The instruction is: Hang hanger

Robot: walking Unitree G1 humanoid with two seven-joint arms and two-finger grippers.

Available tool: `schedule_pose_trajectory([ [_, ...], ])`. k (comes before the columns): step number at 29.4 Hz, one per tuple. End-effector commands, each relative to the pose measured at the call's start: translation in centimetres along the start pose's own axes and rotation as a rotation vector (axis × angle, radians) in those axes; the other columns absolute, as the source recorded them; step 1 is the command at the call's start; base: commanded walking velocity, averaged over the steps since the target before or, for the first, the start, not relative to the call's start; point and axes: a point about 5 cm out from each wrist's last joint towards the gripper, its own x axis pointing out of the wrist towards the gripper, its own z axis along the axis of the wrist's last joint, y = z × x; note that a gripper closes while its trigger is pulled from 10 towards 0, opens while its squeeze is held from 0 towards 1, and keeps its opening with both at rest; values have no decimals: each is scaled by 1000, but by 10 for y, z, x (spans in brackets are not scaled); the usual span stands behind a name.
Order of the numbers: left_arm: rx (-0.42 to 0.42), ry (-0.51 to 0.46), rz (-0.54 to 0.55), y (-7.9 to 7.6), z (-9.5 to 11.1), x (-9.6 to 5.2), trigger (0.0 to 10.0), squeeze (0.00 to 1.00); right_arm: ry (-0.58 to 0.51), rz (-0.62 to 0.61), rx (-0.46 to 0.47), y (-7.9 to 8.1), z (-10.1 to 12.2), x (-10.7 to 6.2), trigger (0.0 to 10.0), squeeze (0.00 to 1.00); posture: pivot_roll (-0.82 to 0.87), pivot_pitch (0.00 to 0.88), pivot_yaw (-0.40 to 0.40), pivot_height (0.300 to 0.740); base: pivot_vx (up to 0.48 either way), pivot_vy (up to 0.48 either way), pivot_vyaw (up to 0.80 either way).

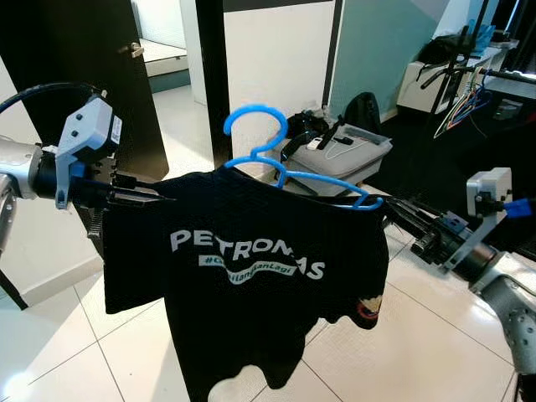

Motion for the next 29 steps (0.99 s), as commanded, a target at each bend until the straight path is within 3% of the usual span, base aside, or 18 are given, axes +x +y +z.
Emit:
schedule_pose_trajectory([
  [1,17,21,44,4,7,-14,10000,0,-12,-24,-7,-4,5,-7,10000,0,-48,0,15,740,0,0,0],
  [24,-4,17,86,6,0,-18,10000,0,-10,2,-12,-2,9,-7,10000,0,-49,0,13,740,0,0,0],
  [29,-40,122,113,2,-25,-14,10000,0,-8,83,-23,6,16,-8,10000,0,-49,0,15,740,0,0,0],
])
